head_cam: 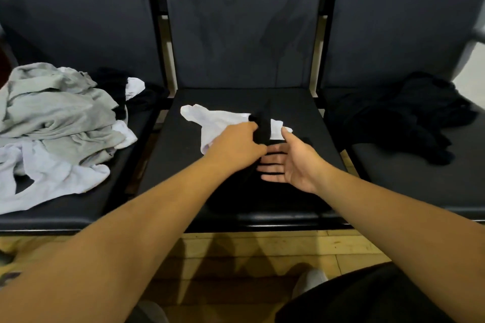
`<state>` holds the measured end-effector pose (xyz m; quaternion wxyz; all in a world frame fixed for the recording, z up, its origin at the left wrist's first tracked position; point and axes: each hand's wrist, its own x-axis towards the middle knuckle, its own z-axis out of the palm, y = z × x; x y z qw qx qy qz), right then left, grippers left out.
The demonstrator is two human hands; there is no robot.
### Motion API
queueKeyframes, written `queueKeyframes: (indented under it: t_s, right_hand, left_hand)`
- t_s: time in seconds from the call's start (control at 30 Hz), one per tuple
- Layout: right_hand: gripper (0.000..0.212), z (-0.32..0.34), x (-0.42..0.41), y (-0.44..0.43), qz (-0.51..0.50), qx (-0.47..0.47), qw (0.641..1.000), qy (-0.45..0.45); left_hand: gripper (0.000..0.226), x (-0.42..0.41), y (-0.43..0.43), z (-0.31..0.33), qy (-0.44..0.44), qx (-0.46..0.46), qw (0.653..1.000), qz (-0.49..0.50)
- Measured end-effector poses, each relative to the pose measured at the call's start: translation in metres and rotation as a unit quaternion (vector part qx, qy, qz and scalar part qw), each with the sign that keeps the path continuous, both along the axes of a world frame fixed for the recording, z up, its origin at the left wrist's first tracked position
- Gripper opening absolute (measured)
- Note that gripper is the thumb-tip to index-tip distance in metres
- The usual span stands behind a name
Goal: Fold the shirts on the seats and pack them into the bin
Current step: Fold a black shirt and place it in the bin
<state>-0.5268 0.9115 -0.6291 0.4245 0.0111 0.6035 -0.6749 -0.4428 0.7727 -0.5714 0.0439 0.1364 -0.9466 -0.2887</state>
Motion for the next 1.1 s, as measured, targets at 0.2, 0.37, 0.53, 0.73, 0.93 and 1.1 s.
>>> queueKeyframes:
  t_s: [0.2, 0.37, 0.53, 0.73, 0.93, 1.1]
  right_hand:
    - [0.042, 0.000, 0.014, -0.017, 0.014, -0.040, 0.999, -0.023]
    - [0.026, -0.005, 0.018, -0.027, 0.002, 0.003, 1.000, 0.011]
    - [0.029, -0.003, 0.024, -0.026, 0.014, -0.032, 0.999, 0.007]
    - [0.031, -0.003, 0.022, -0.021, -0.025, -0.080, 0.996, -0.036]
    - [0.033, -0.003, 0.010, -0.013, -0.081, -0.057, 0.993, -0.058]
    - [0.027, 0.004, 0.001, -0.002, -0.099, -0.030, 0.994, -0.037]
  left_hand:
    - [0.028, 0.011, -0.007, -0.017, -0.074, 0.104, 0.992, 0.016]
    - [0.028, 0.014, -0.041, -0.024, -0.060, 0.250, 0.953, 0.159]
    - [0.037, 0.002, -0.047, -0.046, -0.079, 0.291, 0.937, 0.176]
    - [0.023, -0.011, -0.057, -0.044, -0.010, 0.166, 0.972, 0.166]
    - [0.028, -0.009, -0.113, -0.027, 0.104, 0.411, 0.839, 0.340]
    - [0.031, 0.013, -0.107, -0.030, 0.106, -0.014, 0.957, 0.269]
